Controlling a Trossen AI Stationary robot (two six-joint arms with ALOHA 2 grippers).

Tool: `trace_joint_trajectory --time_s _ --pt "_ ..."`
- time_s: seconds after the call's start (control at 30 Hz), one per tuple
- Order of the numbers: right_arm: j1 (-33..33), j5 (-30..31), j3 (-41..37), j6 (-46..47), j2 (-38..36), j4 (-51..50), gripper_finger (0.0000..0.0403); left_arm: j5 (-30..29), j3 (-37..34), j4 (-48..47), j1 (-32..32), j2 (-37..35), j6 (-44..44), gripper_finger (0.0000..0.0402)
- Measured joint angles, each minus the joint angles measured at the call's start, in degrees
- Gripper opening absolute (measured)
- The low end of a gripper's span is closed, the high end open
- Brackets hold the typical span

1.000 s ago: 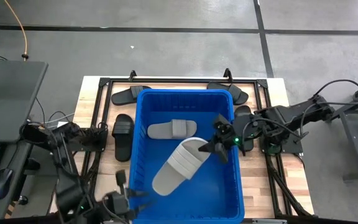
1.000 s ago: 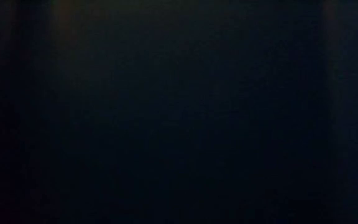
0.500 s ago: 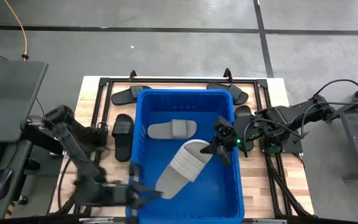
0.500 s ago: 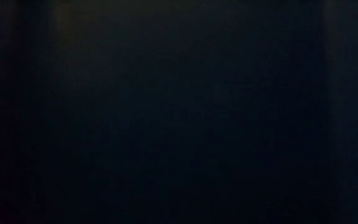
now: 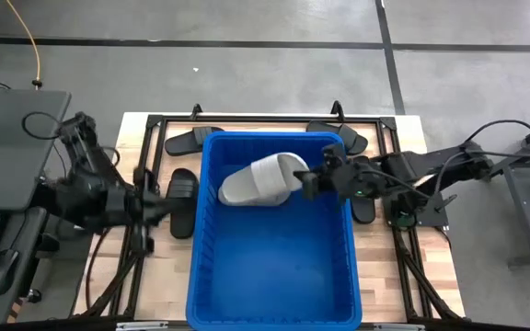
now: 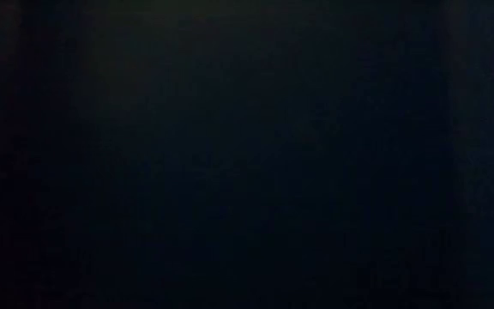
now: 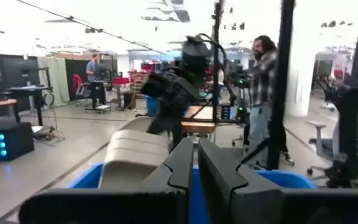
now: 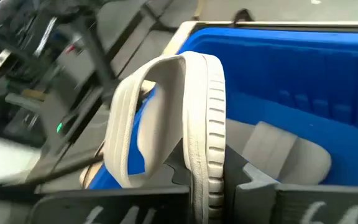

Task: Pick and place slides into bin
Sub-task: Put the gray slipper into the blue bin

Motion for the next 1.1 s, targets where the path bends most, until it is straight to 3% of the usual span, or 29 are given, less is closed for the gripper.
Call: trace_joint_trajectory --time_s 0.17,0.4,0.63,1.1 --pt "-2.69 0.09 0.00 6.76 4.98 0.16 0.0005 -1.77 -4.75 -1.34 0.00 -12.33 0.90 0.0015" --pt "-5.08 0.64 0.00 14.56 11.39 0.49 0.0005 -0.82 -5.39 -9.16 0.00 -22.31 2.47 0.0014" --pt "-7.01 -4.19 0.00 16.07 16.81 1.56 0.0004 1.73 -5.39 -10.17 -0.02 -23.68 2.66 0.0014" --pt "-10.80 -7.32 0.00 14.55 23.06 5.05 0.0004 3.23 -5.39 -11.29 -0.02 -23.58 1.99 0.0014"
